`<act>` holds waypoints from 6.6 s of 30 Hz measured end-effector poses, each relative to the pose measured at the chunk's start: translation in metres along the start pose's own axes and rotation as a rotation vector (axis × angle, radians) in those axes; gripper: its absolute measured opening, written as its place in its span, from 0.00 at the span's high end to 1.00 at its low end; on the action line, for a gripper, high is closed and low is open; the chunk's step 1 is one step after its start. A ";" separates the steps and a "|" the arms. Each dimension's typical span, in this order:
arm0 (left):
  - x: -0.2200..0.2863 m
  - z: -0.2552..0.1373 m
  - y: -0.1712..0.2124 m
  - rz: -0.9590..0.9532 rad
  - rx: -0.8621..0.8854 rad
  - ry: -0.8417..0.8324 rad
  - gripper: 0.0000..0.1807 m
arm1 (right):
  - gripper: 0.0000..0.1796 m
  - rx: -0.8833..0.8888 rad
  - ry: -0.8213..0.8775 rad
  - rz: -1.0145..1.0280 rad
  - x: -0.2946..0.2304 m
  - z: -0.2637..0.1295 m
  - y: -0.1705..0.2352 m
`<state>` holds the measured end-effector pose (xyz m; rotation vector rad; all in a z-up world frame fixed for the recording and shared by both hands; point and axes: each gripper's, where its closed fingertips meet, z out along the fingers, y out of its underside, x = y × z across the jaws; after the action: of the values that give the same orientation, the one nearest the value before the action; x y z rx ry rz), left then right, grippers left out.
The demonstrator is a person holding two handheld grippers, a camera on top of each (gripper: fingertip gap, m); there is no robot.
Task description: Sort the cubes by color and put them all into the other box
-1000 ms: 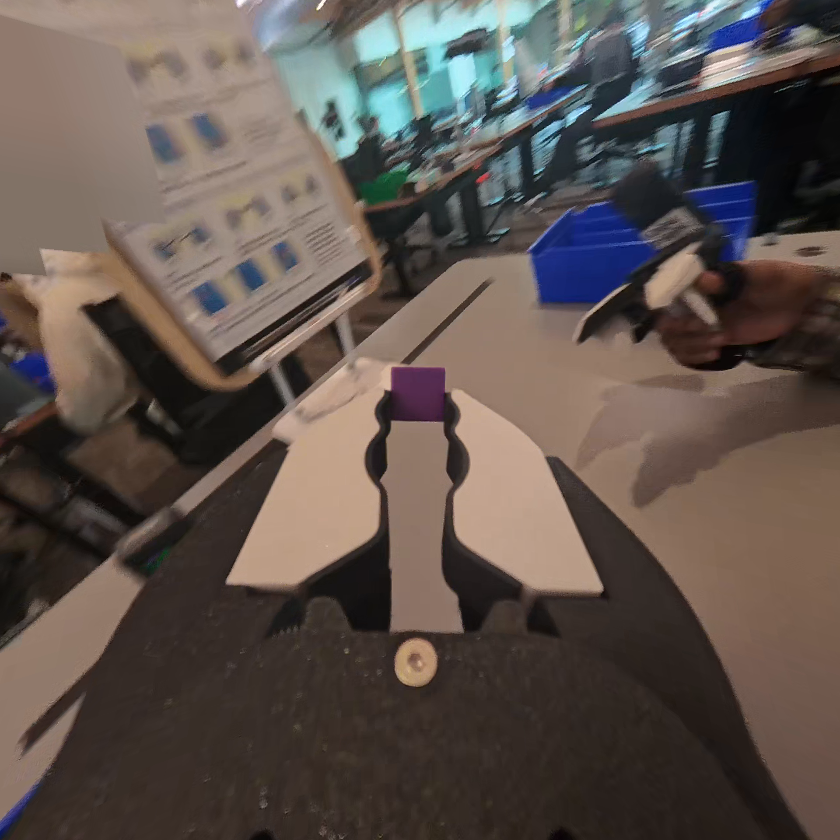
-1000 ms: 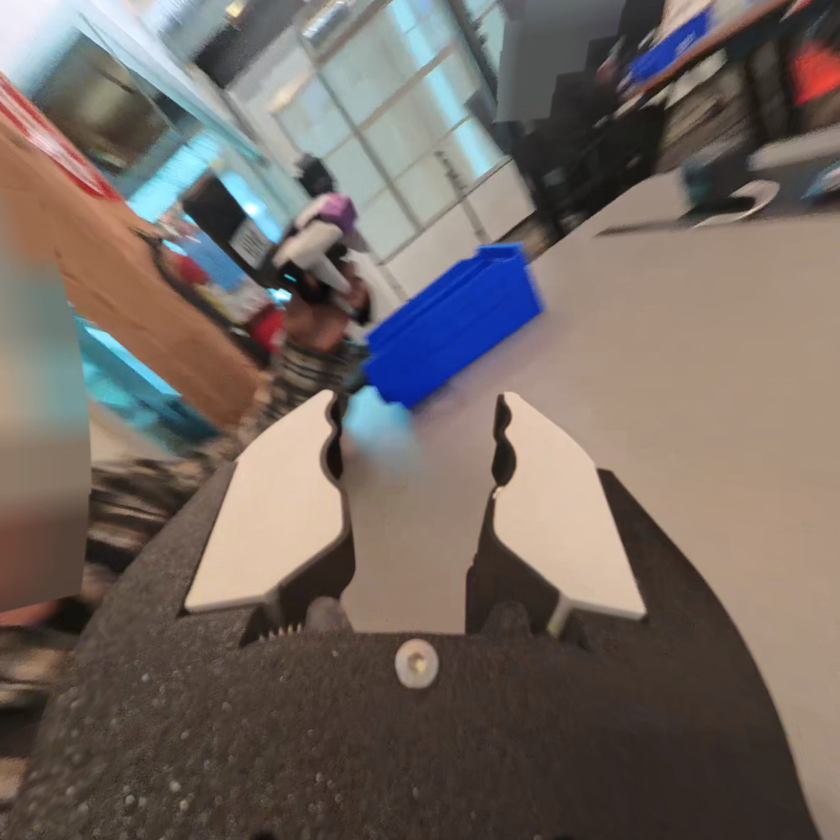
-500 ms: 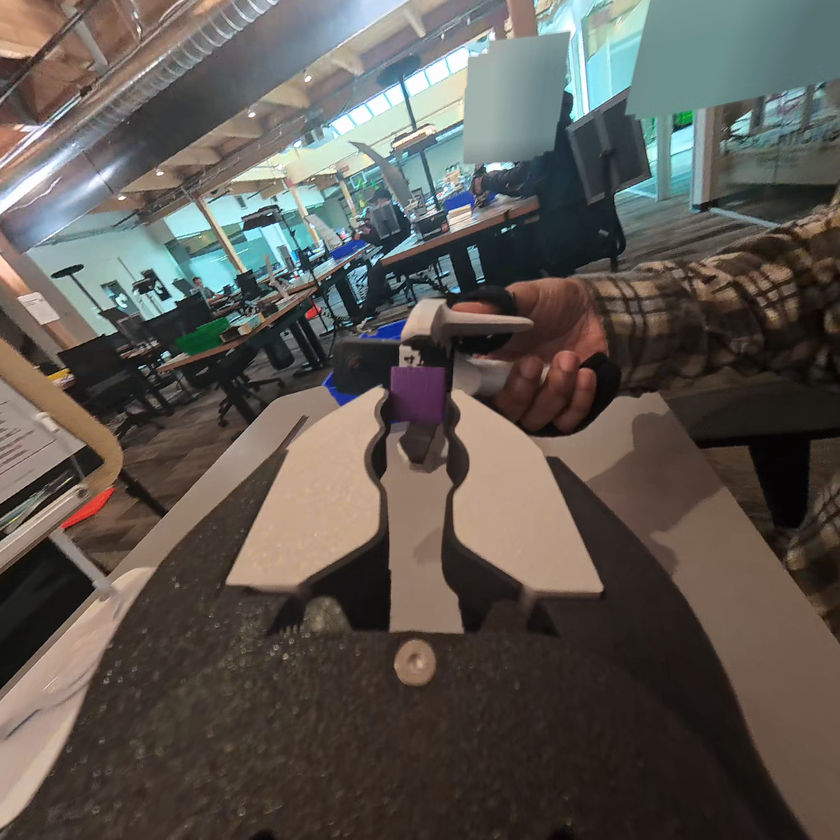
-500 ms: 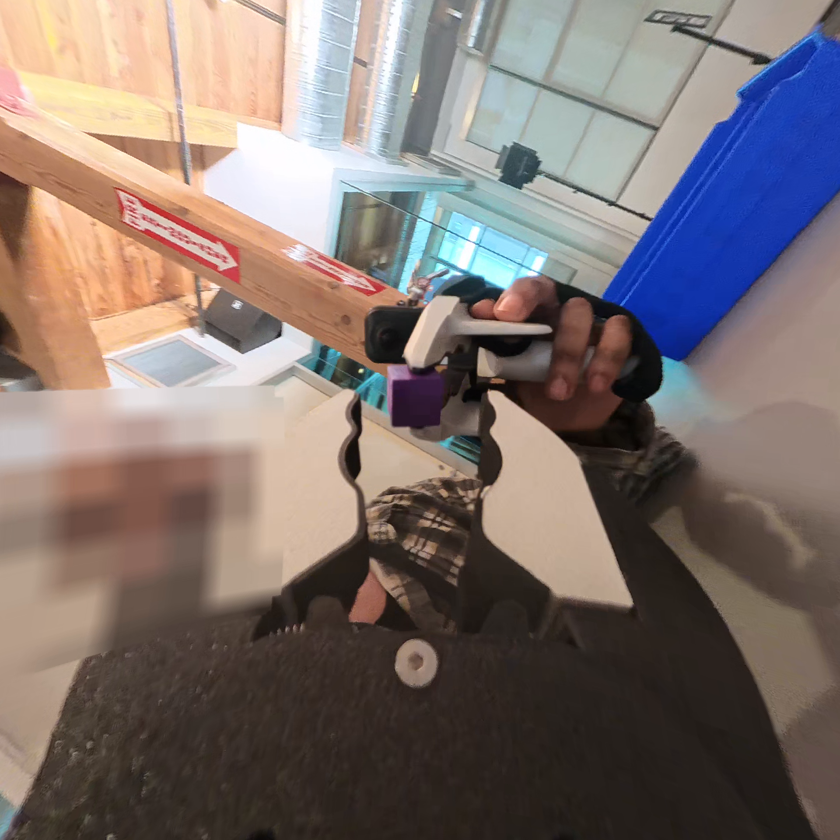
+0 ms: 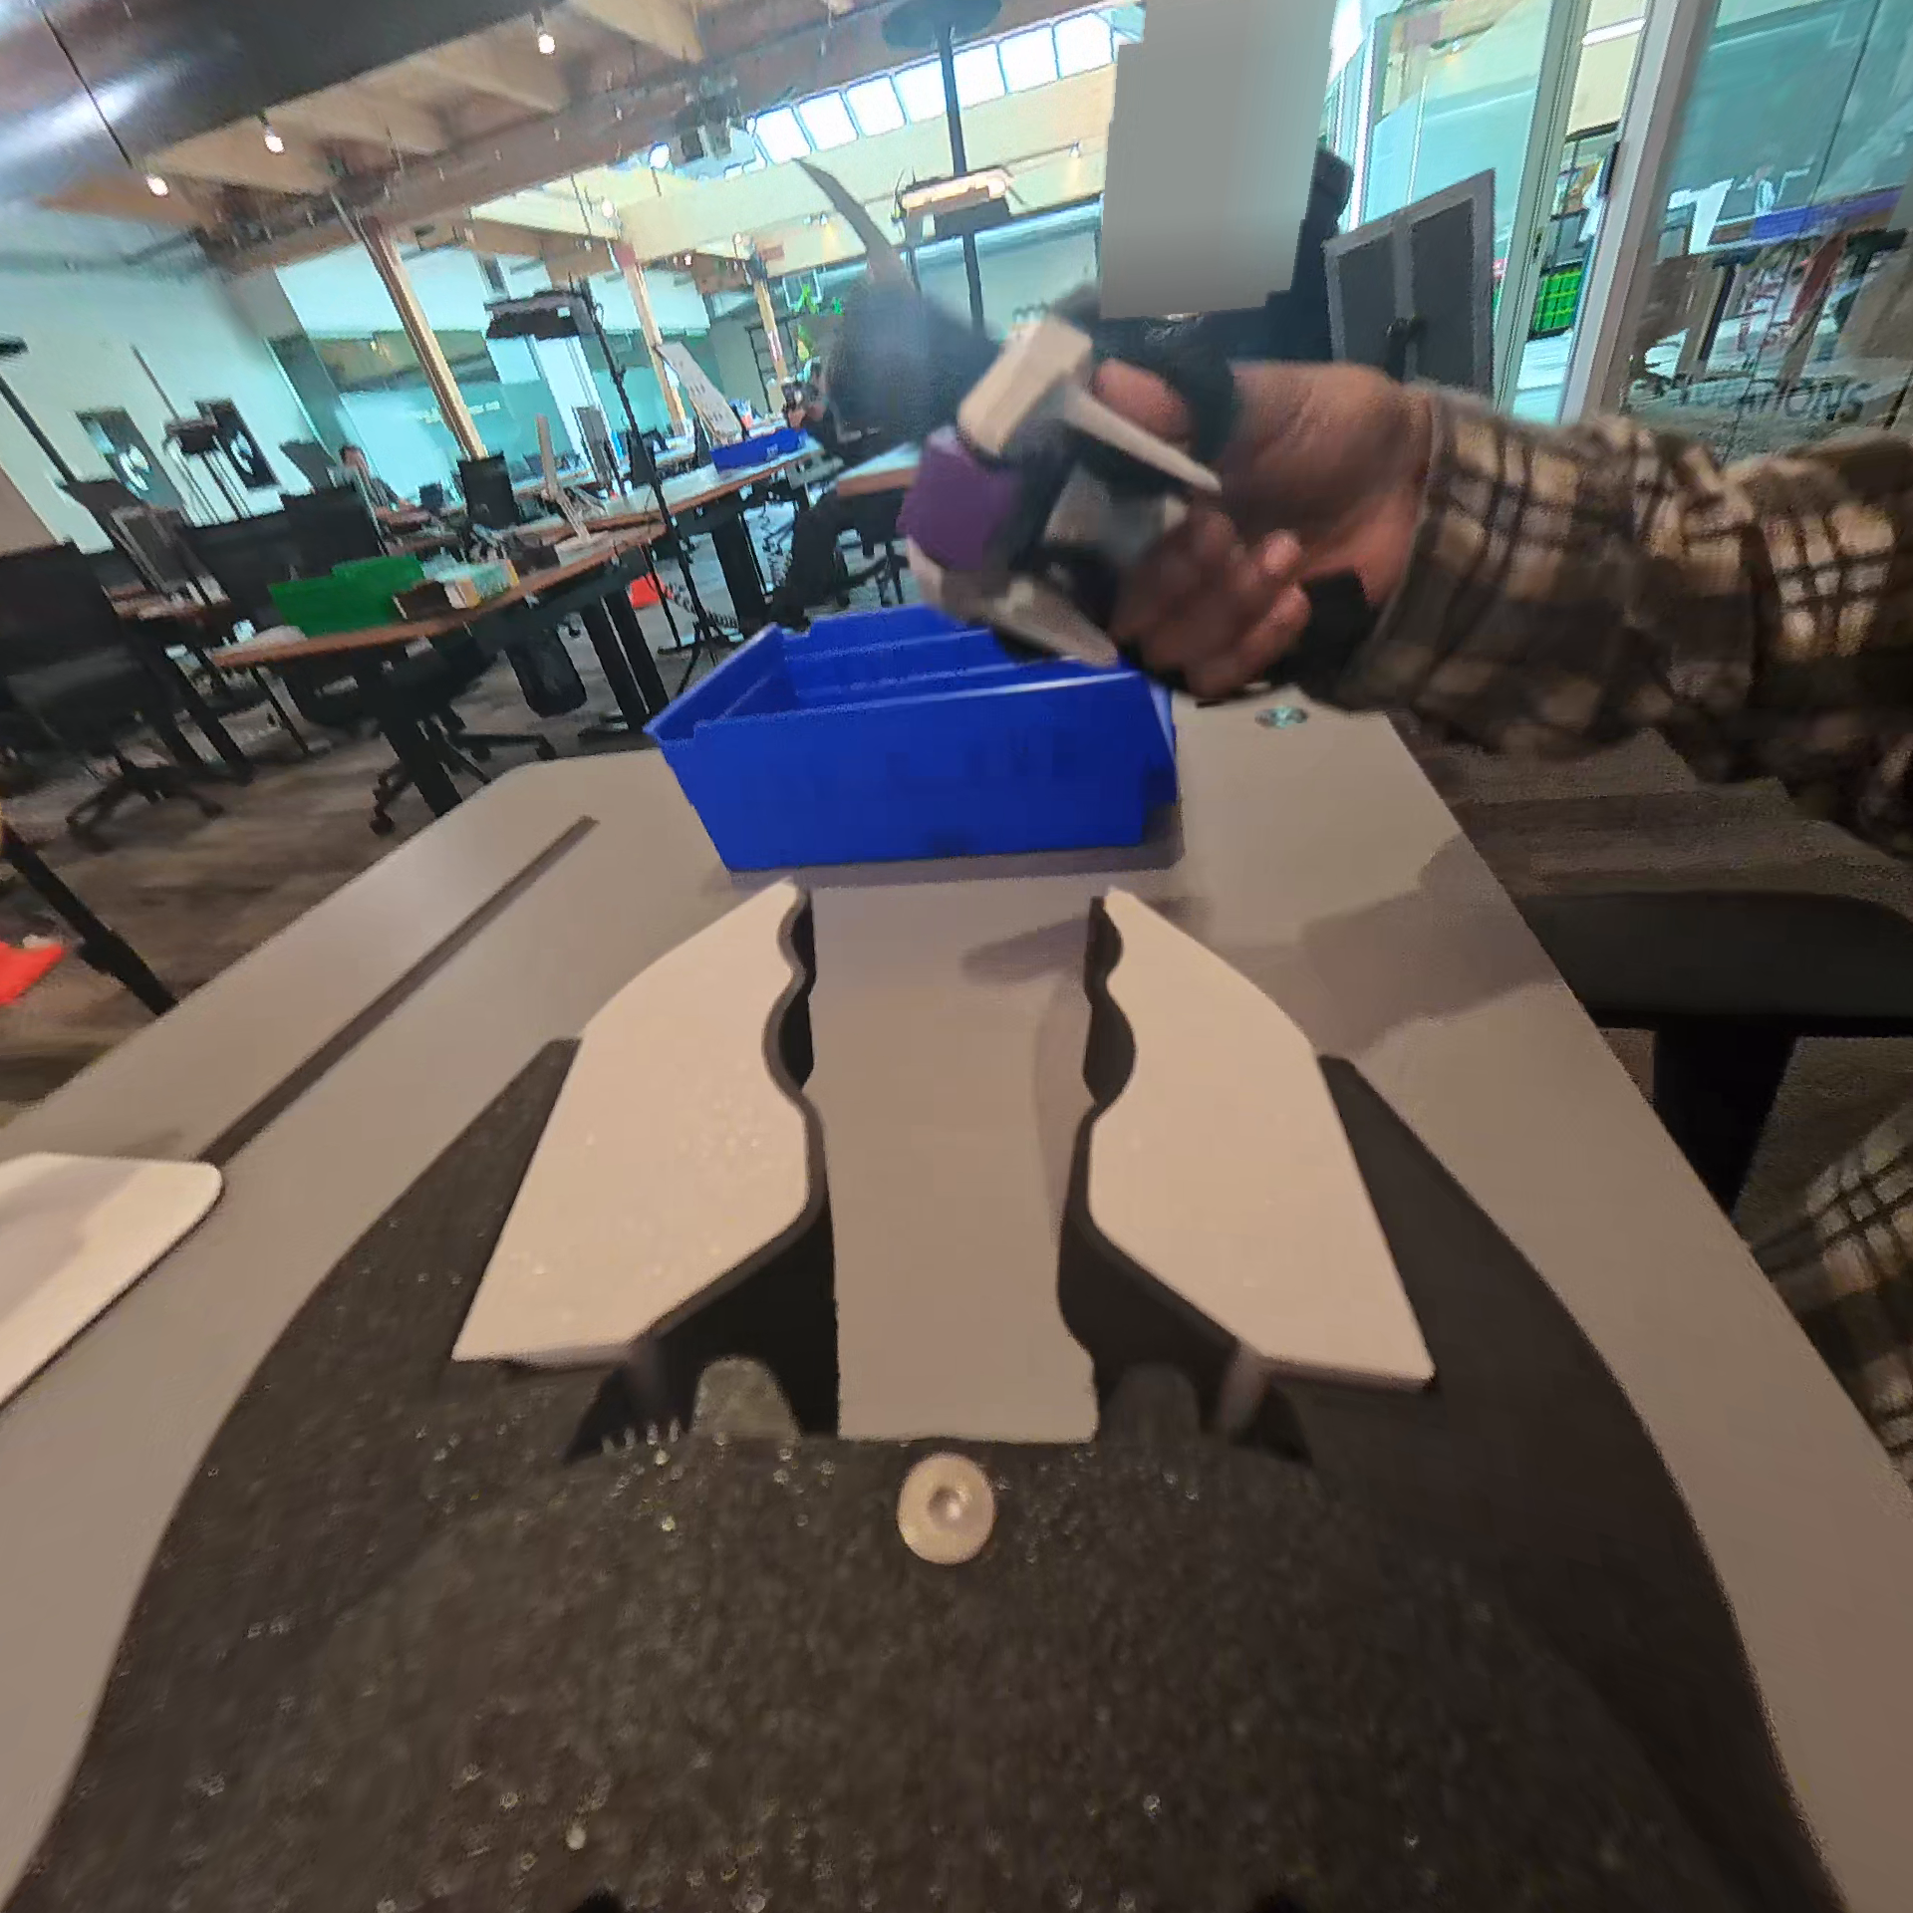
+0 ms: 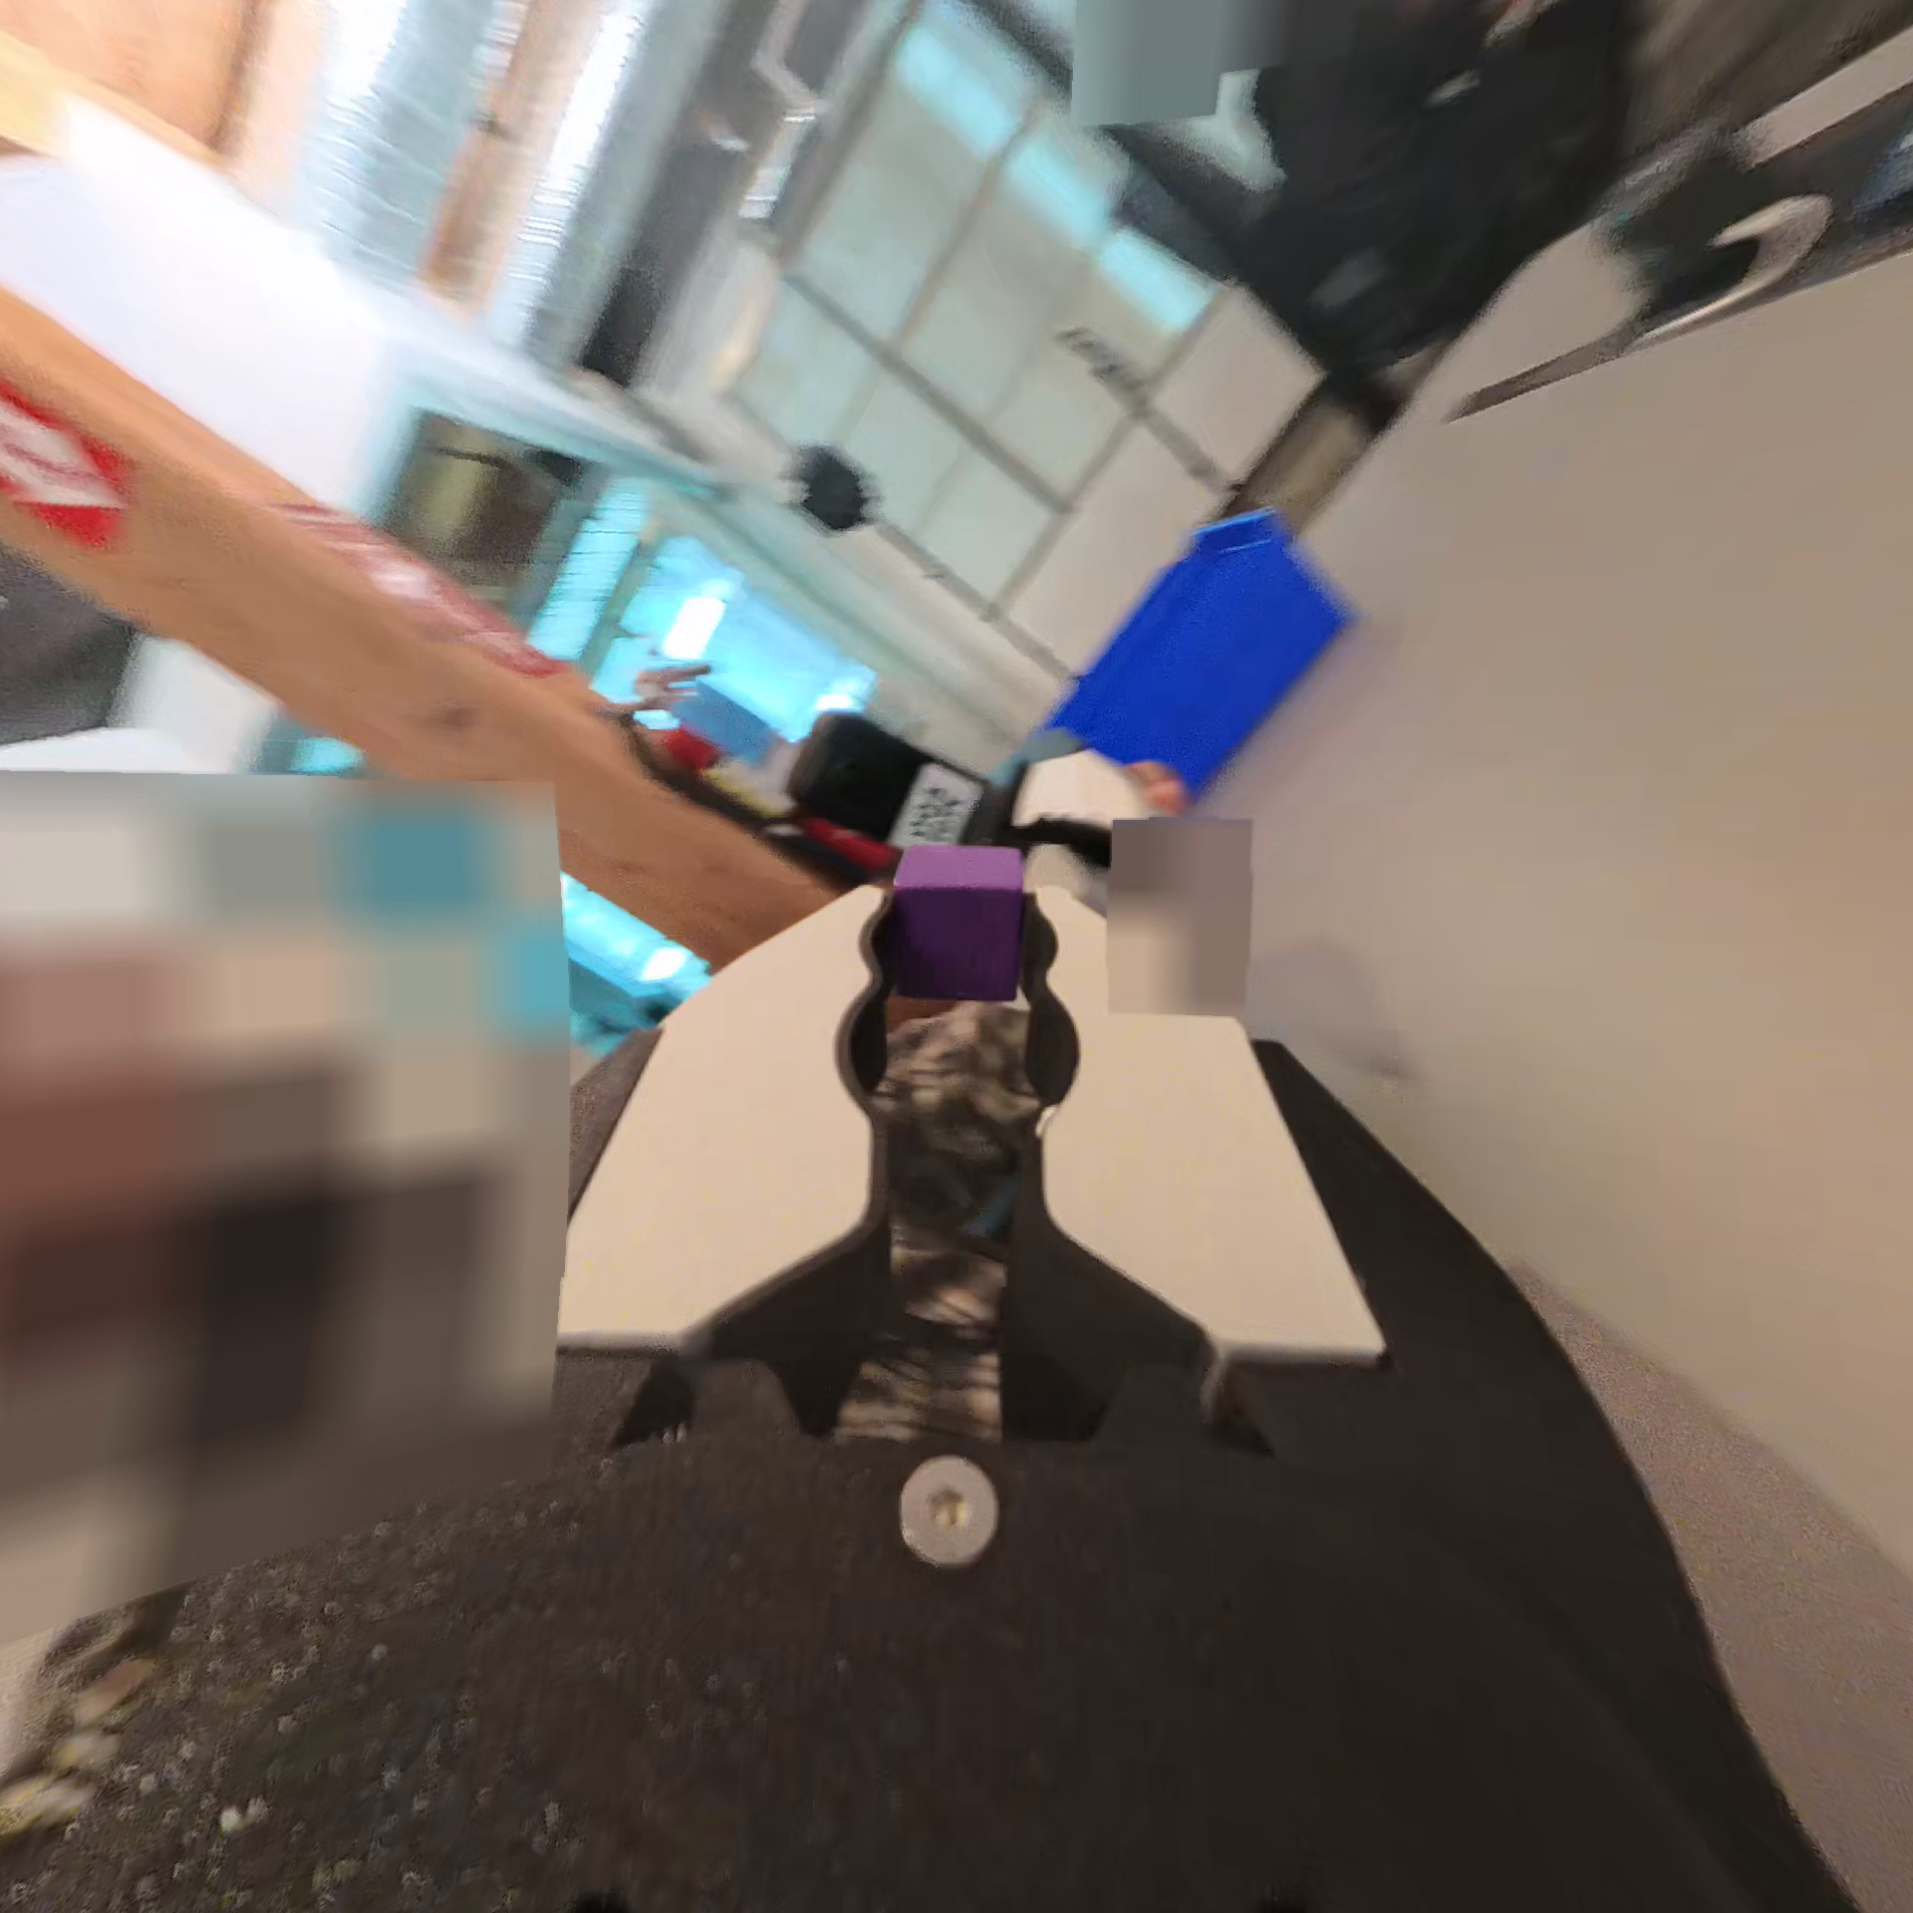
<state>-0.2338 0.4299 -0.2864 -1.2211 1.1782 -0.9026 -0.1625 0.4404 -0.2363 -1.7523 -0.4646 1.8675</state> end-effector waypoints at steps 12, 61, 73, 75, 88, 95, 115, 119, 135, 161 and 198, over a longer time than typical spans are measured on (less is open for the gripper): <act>0.011 0.012 0.038 0.035 -0.117 0.022 0.78 | 0.88 -0.064 1.217 -0.221 0.059 -0.306 -0.052; -0.086 -0.281 -0.022 0.059 -0.479 -0.684 0.72 | 0.62 0.189 0.417 -0.712 0.091 0.019 0.013; -0.080 -0.507 0.084 -0.395 -1.202 -0.690 0.66 | 0.57 0.102 0.423 -0.754 0.113 0.035 0.033; -0.071 -0.518 0.102 -0.499 -1.338 -0.635 0.68 | 0.57 0.077 0.432 -0.771 0.115 0.038 0.036; -0.044 -0.544 0.165 -0.702 -1.724 -0.422 0.77 | 0.57 0.067 0.421 -0.815 0.107 0.034 0.039; -0.042 -0.547 0.184 -0.807 -1.716 -0.432 0.88 | 0.57 0.080 0.415 -0.830 0.101 0.032 0.038; -0.075 -0.104 -0.028 0.134 -0.064 -0.240 0.88 | 0.64 0.017 0.039 -0.132 0.045 0.104 0.017; -0.046 -0.053 -0.008 0.164 -0.045 -0.128 0.88 | 0.68 -0.088 -0.051 0.104 0.036 0.113 0.031; -0.015 -0.035 0.006 0.102 -0.019 -0.075 0.73 | 0.88 -0.212 0.072 -0.008 0.035 0.090 0.037; 0.000 -0.017 0.051 0.100 -0.171 -0.038 0.72 | 0.87 -0.598 1.572 0.118 0.180 -0.356 0.028; -0.122 -0.307 -0.041 0.245 -0.536 -0.663 0.69 | 0.62 0.159 0.559 -0.767 0.127 0.026 0.005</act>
<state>-0.5541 0.4766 -0.2106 -1.5903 1.0053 0.0401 -0.1909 0.5143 -0.3393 -1.5790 -0.6238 0.8236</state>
